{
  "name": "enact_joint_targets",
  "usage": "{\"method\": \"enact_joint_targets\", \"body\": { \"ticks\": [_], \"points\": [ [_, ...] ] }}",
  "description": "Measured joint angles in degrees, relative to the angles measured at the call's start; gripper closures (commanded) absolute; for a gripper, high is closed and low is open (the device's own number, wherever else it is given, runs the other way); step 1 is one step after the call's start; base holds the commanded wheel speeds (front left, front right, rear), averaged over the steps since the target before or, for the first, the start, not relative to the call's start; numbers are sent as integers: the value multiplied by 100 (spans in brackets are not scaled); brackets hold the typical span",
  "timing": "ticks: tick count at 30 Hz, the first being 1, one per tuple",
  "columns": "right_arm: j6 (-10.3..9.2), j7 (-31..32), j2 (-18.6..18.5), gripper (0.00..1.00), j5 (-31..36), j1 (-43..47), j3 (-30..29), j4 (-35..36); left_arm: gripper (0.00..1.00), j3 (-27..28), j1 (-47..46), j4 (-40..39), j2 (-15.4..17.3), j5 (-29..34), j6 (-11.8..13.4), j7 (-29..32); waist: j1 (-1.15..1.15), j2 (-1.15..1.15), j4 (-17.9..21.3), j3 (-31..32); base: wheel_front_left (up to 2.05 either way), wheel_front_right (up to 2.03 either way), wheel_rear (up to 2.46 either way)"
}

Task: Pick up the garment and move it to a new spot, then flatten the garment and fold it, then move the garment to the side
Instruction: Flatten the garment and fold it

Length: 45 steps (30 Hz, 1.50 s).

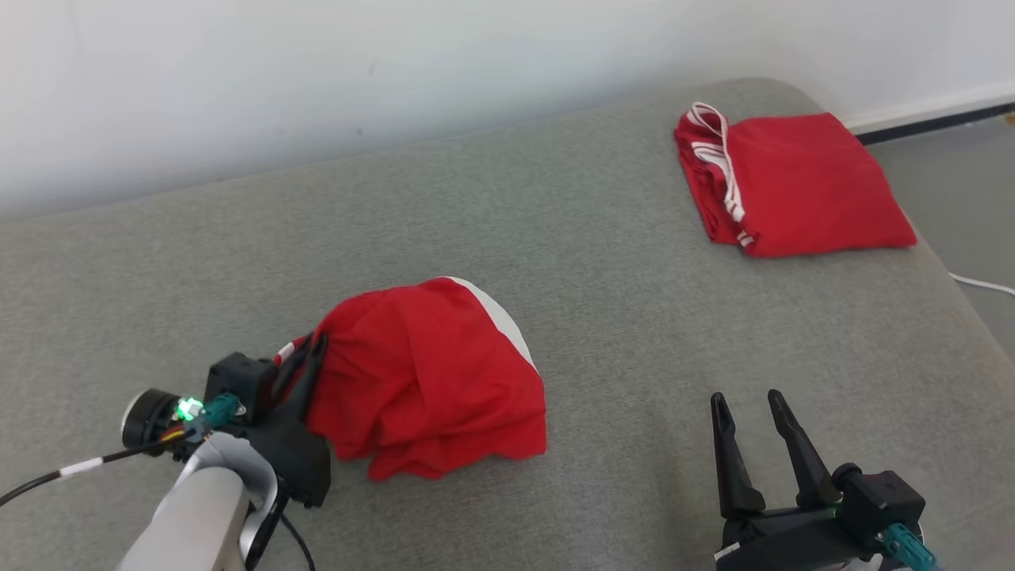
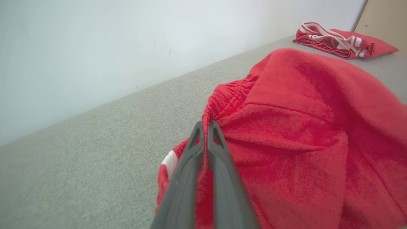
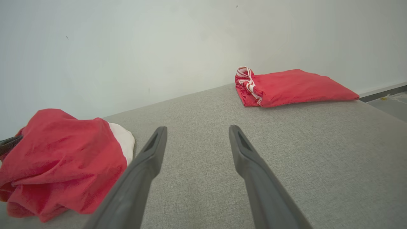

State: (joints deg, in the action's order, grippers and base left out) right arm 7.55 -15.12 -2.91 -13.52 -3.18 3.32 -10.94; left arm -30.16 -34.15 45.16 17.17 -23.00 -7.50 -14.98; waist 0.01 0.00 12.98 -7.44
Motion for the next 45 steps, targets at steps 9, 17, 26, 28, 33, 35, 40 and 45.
{"method": "enact_joint_targets", "body": {
  "ticks": [9, 17, 26, 28, 33, 35, 40, 45],
  "points": [
    [1, 0, 0, 0, 42, 111, 27, -4, 100, 778, 1211, -1351, 46, -143, 301, -5, -1, 0, -574, 180, 0, 0, 0],
    [1, -1, 0, 0, 94, 235, 10, -16, 100, 1316, 2908, -2388, -127, -179, 522, -5, -1, 0, -1009, 347, 0, 0, 0],
    [0, 0, 0, 0, 148, 241, 48, -54, 100, 1590, 3726, -2425, -579, -40, 394, -5, -1, 0, -1212, 443, 0, 0, 0],
    [1, 0, 1, 0, 152, 243, 51, -54, 100, 1604, 3785, -2332, -687, -10, 338, -5, -2, 0, -1221, 453, 0, 0, 0],
    [1, 0, 0, 0, 153, 289, 35, -52, 0, 1837, 3788, -2393, -829, 202, 285, -5, -1, 0, -1245, 457, 0, 0, 0],
    [0, 0, 0, 0, 153, 297, 33, -56, 0, 2006, 3772, -2538, -867, 247, 252, -7, -1, 0, -1247, 454, 0, 0, 0],
    [1, 0, 0, 0, 144, 295, 36, -69, 0, 2576, 3756, -3172, -950, 438, 192, -7, -1, 0, -1212, 452, 0, 0, 0],
    [1, 0, 1, 0, 114, 284, 49, -91, 0, 2757, 3562, -3151, -962, 539, 93, -7, 0, 0, -1162, 446, 0, 0, 0]
  ]
}}
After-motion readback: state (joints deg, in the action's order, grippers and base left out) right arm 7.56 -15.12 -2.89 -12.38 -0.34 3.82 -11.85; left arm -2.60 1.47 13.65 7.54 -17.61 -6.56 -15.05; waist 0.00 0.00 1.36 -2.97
